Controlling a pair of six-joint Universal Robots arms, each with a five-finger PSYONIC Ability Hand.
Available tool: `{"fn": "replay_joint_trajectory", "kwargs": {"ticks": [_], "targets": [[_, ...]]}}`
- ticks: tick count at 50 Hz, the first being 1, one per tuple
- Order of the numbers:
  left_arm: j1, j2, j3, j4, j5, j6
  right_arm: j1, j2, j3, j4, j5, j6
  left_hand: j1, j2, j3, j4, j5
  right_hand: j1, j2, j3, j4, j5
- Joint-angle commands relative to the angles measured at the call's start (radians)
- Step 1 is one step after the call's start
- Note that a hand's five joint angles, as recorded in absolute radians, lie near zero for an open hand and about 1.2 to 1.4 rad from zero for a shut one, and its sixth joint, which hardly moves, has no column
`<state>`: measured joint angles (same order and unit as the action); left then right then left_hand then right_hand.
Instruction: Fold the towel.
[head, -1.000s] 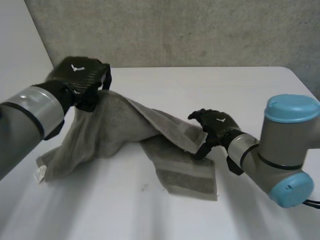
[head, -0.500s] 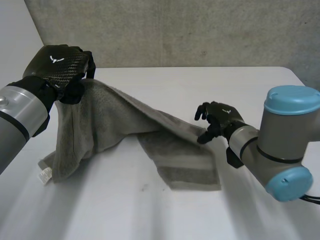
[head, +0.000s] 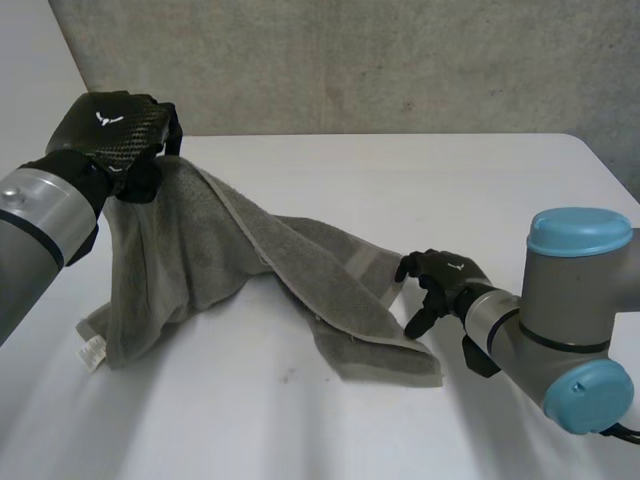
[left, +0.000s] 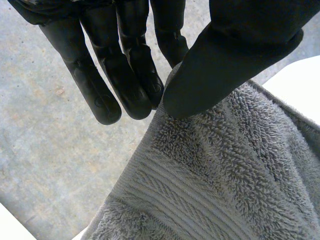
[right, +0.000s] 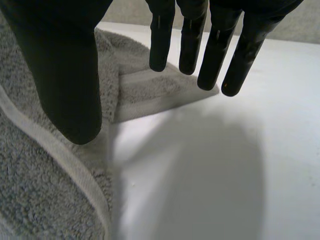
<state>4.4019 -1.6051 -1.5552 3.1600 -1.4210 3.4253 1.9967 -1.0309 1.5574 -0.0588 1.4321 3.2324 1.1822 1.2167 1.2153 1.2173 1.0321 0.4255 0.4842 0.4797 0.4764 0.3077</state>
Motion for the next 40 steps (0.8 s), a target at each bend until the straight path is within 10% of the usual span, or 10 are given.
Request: {"fn": "replay_joint_trajectory", "kwargs": {"ticks": [1,40], "targets": [[-0.001,0.001,0.021,-0.002,-0.001,0.000,0.039,0.018,0.007,-0.001,0.007,0.004,0.214,0.180,0.181,0.179,0.190,0.029,-0.029,-0.025,-0.022,-0.027],[0.007,-0.042,0.035,0.000,-0.001,0.000,0.050,-0.080,0.176,-0.065,0.008,-0.097,0.214,0.180,0.181,0.179,0.190,0.082,0.024,0.028,0.031,0.026]]}}
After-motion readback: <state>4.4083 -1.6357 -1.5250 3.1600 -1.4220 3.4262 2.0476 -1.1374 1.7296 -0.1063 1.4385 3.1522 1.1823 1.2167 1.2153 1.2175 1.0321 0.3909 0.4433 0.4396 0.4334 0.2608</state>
